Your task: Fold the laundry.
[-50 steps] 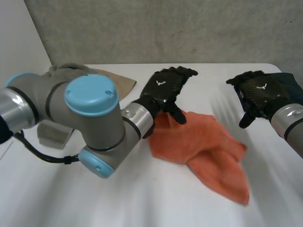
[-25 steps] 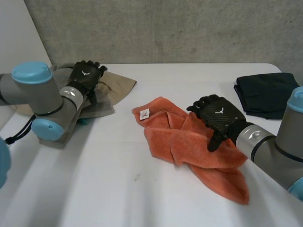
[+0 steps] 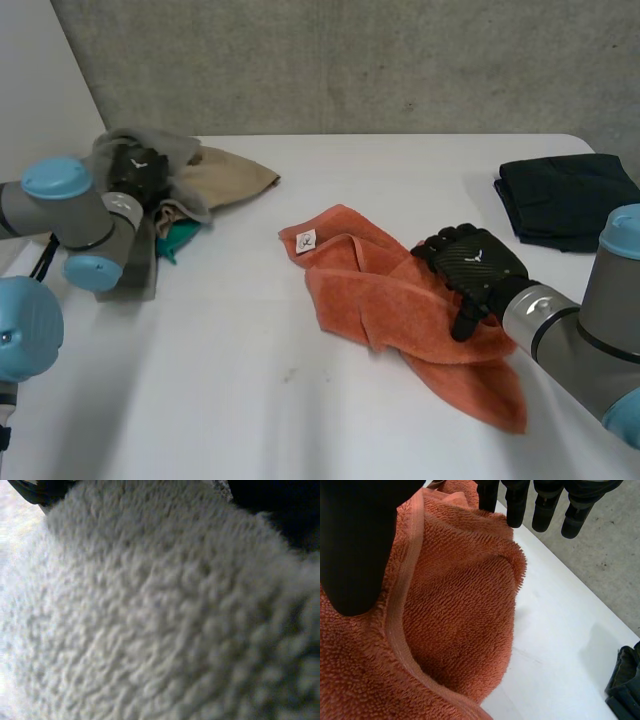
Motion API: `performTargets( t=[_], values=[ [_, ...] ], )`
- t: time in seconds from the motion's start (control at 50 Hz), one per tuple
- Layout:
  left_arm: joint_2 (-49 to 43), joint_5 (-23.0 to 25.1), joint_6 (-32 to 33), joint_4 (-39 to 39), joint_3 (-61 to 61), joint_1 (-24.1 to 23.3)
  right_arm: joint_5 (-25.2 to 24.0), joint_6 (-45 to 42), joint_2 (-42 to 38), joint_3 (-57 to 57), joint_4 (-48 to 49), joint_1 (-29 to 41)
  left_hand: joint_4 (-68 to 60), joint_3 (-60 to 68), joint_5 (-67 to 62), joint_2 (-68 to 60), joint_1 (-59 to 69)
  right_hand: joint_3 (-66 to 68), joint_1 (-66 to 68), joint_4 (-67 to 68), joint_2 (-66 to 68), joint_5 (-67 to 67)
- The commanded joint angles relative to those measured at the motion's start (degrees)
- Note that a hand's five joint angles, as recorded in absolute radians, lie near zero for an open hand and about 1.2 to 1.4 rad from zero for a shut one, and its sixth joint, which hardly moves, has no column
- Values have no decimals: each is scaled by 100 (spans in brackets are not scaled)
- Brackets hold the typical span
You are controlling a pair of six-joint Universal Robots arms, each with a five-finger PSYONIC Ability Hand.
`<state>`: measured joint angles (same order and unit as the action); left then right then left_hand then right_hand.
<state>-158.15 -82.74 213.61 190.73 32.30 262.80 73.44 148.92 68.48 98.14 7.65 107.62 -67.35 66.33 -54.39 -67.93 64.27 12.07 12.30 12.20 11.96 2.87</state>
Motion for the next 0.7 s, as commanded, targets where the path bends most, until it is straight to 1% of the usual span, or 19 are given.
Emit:
performTargets(
  t=[0.02,0.08,0.14,0.26,0.3,0.34,0.36,0.42,0.44,0.5,0.56,0.58,0.64,0.66,0.7],
  values=[
    [-67,-770,866,88,-224,474,-14,5,8,21,17,5,-1265,1367,-1561,-1207,1573,-207,-230,-220,-196,-287],
    [-23,-1094,990,123,-207,580,-14,-3,8,21,26,5,-1265,1367,-1561,-1207,1573,-207,-230,-220,-196,-287],
    [29,-1279,998,184,-137,589,-14,5,17,21,26,5,-1265,1367,-1561,-1207,1573,-207,-230,-220,-196,-287],
    [380,-1280,902,228,355,510,-14,49,25,21,26,5,-1265,1367,-1561,-1207,1573,-207,-230,-220,-196,-287],
    [696,-1236,770,272,776,396,-5,58,69,12,35,-4,842,-740,547,900,-535,-207,-230,-220,-196,-287],
    [933,-1166,656,316,1092,299,4,67,87,4,26,-4,2392,-2290,2097,2450,-2084,-207,-230,-220,-196,-287],
    [1161,-1009,595,394,1416,194,4,67,104,-5,9,-13,3549,-3446,3253,3607,-3241,-207,-230,-220,-196,-287],
    [1522,-771,559,553,1831,44,12,76,227,-49,-18,-22,4701,-4599,4406,4759,-4393,-207,-230,-220,-196,-287],
    [1776,-683,533,632,2085,-43,12,76,280,-58,-35,-22,5104,-5002,4808,5162,-4796,-207,-230,-220,-196,-287],
    [2207,-595,524,615,2551,-210,12,146,517,-111,-132,-127,5427,-5324,5131,5485,-5119,-207,-230,-220,-196,-287],
    [2516,-594,489,589,2868,-351,4,216,702,-181,-421,-329,5427,-5325,5132,5486,-5120,-207,-230,-220,-196,-287],
    [2760,-594,393,545,3070,-508,-5,225,728,-216,-526,-373,5427,-5325,5132,5486,-5120,-207,-230,-220,-196,-287],
    [3096,-586,173,448,3361,-773,-14,225,816,-409,-1027,-461,5427,-5325,5132,5486,-5120,-207,-230,-220,-196,-287],
    [3271,-586,7,352,3544,-956,-14,225,851,-462,-1176,-479,5427,-5325,5132,5486,-5120,-207,-230,-220,-196,-287],
    [3404,-586,-152,238,3712,-1133,-23,190,939,-593,-1623,-557,5411,-5309,5115,5469,-5103,-207,-230,-220,-196,-287]
  ],
)
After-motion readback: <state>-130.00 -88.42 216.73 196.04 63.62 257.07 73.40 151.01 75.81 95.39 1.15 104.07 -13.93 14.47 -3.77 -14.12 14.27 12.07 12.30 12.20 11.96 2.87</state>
